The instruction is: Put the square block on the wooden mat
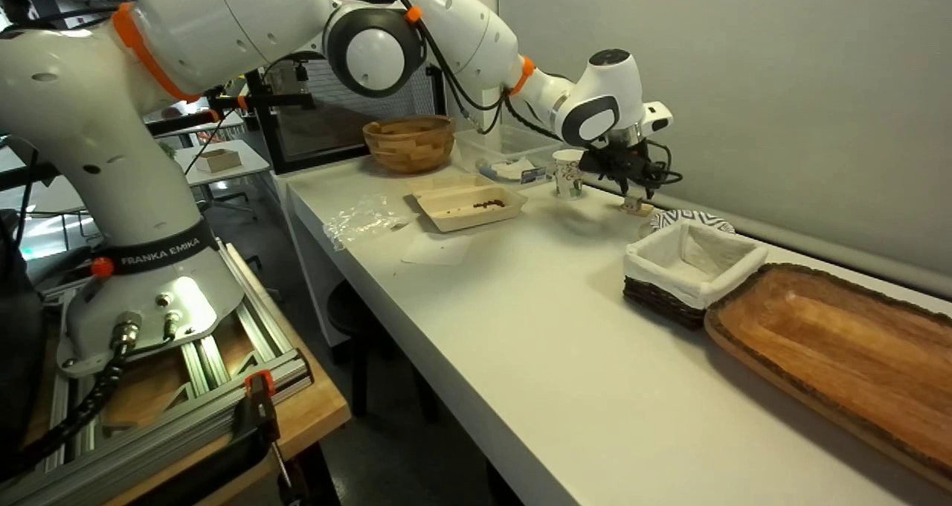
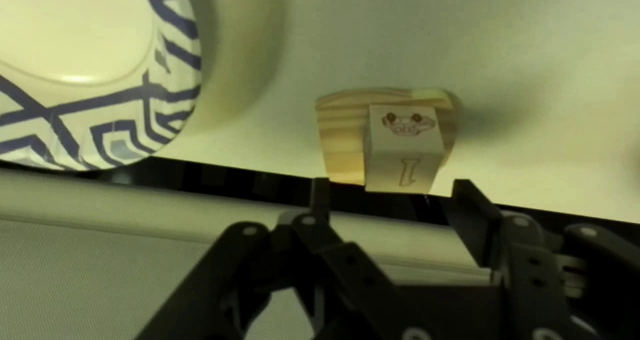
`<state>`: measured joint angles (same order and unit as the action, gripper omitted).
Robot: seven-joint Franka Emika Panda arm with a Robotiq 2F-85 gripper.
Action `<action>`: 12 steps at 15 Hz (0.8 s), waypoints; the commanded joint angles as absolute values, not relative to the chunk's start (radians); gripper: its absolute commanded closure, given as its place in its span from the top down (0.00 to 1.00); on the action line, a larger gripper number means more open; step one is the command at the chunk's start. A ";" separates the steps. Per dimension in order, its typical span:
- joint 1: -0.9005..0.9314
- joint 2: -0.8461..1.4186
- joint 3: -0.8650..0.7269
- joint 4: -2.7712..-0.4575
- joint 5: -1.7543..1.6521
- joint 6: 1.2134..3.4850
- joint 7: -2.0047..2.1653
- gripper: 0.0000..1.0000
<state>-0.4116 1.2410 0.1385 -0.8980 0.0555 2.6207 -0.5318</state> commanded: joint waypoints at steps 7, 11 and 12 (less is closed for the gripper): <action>-0.196 0.967 -0.146 -1.145 -0.029 2.529 -0.120 1.00; -0.165 0.794 -0.136 -1.292 0.010 2.361 -0.106 1.00; -0.167 0.749 -0.121 -1.330 0.022 2.315 -0.117 1.00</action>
<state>-0.1813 0.9211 -0.1381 -1.1311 0.0000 2.4114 -0.1251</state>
